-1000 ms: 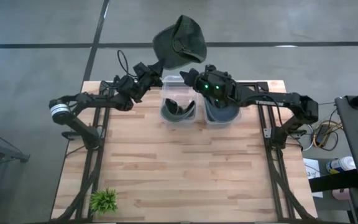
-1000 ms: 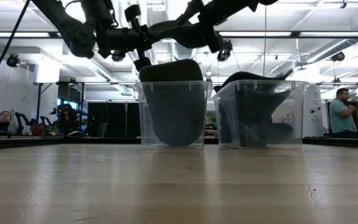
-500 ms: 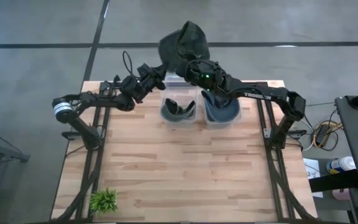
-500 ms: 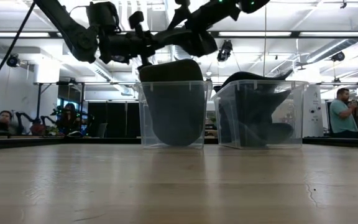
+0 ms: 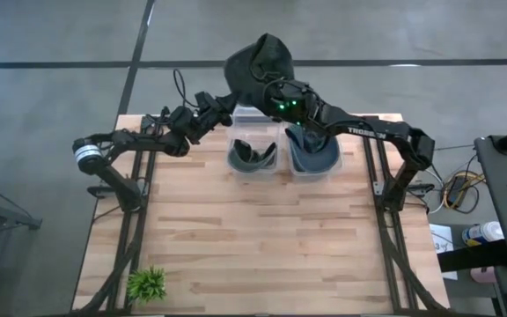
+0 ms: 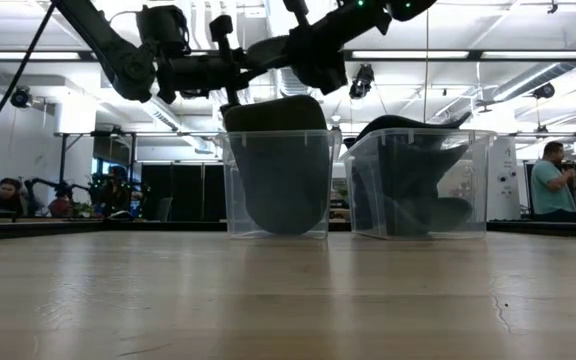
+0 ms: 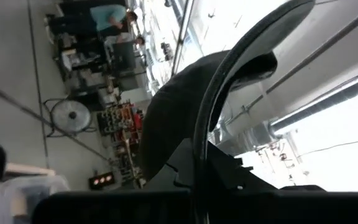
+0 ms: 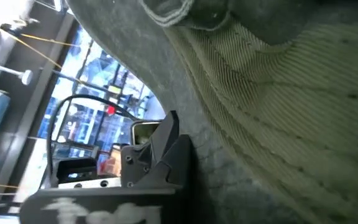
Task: Pick & Place hat
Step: Put the gray cap into the left transparent bin
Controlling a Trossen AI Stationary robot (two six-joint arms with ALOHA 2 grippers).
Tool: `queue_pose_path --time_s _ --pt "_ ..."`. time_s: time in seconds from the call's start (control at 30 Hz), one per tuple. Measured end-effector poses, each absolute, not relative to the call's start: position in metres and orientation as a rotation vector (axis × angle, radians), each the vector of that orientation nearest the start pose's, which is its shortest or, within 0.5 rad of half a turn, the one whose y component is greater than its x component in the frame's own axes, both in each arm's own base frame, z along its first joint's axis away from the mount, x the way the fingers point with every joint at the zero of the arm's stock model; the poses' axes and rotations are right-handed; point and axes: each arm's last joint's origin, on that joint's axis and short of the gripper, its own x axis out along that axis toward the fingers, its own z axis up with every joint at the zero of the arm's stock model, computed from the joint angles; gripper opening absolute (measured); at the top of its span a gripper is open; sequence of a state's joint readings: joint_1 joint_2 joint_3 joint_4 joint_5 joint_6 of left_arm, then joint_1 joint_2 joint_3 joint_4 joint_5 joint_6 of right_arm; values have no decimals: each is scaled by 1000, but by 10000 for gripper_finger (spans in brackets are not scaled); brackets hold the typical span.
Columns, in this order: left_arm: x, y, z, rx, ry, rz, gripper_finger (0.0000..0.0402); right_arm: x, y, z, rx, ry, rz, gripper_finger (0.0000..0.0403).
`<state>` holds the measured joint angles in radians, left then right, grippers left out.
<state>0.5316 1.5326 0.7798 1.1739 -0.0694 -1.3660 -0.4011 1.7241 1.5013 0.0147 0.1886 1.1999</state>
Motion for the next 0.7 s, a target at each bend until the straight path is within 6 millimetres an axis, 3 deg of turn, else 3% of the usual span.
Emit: queue_pose_path --time_s 0.17,0.4,0.53,0.7 --pt "271 160 280 -1172 -691 197 35 368 -163 352 1169 -155 -651 19" --pt "269 152 275 -1112 -537 68 143 360 -171 349 1175 -97 -685 18" --pt "258 140 274 -997 -416 -45 176 351 -177 349 1296 72 -485 17" --pt "226 118 273 -926 -356 -123 180 340 -173 334 1467 376 -366 18"
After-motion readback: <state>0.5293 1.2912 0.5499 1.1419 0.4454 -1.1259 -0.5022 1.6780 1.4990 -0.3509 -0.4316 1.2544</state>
